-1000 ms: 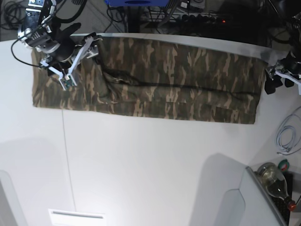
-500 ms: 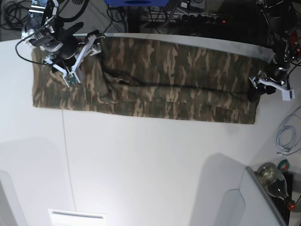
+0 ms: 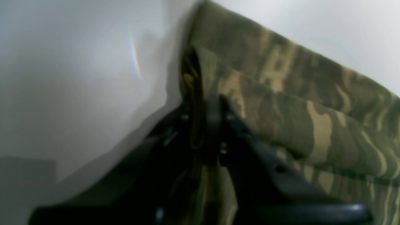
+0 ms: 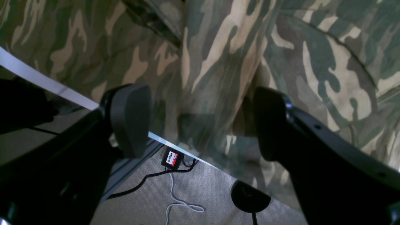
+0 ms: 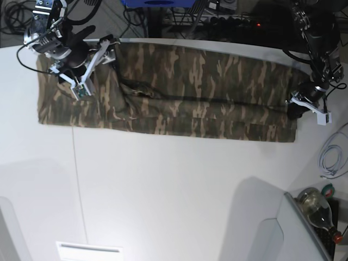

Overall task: Layout the t-shirt on the table in an organized manner, then fold the t-shirt properly
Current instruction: 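Grasp the hem end with the left gripper beside the shirt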

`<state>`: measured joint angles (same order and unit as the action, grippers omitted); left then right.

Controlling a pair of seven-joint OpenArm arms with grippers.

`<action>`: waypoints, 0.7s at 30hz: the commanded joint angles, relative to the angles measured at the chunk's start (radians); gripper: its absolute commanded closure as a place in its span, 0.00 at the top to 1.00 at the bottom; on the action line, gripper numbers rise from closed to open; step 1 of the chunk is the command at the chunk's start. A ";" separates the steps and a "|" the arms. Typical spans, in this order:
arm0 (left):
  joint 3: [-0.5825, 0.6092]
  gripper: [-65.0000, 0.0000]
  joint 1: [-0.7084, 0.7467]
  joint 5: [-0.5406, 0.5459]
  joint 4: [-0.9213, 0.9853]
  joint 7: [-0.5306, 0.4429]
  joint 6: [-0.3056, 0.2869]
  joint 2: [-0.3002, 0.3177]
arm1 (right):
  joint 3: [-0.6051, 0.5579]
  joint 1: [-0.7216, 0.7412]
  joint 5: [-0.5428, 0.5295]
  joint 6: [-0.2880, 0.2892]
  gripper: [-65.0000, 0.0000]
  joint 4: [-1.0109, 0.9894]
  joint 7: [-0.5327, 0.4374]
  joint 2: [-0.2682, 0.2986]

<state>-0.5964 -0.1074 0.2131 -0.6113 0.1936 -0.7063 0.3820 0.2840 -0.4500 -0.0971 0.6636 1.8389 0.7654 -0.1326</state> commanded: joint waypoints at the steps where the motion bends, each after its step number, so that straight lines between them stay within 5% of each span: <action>1: -0.003 0.00 0.004 -0.044 -0.002 0.056 0.008 0.010 | 0.002 -0.002 -0.013 0.008 0.73 0.020 -0.019 0.003; 11: -0.006 0.00 0.176 -0.053 -0.497 0.063 0.008 -0.038 | 0.004 -0.003 -0.011 0.008 0.73 0.022 -0.013 0.006; 16: 0.025 0.00 0.351 -0.054 -0.816 0.065 0.126 -0.100 | 0.004 -0.005 -0.011 0.008 0.73 0.023 -0.014 0.006; 21: 0.095 0.00 0.452 -0.054 -1.088 0.238 0.130 -0.166 | 0.041 0.003 -0.011 0.008 0.73 0.037 -0.016 0.006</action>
<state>-0.4988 0.3523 0.1467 -1.6787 0.4580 -0.5774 0.2058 0.3161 -0.4473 -0.1017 0.6647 1.8496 0.7662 -0.1352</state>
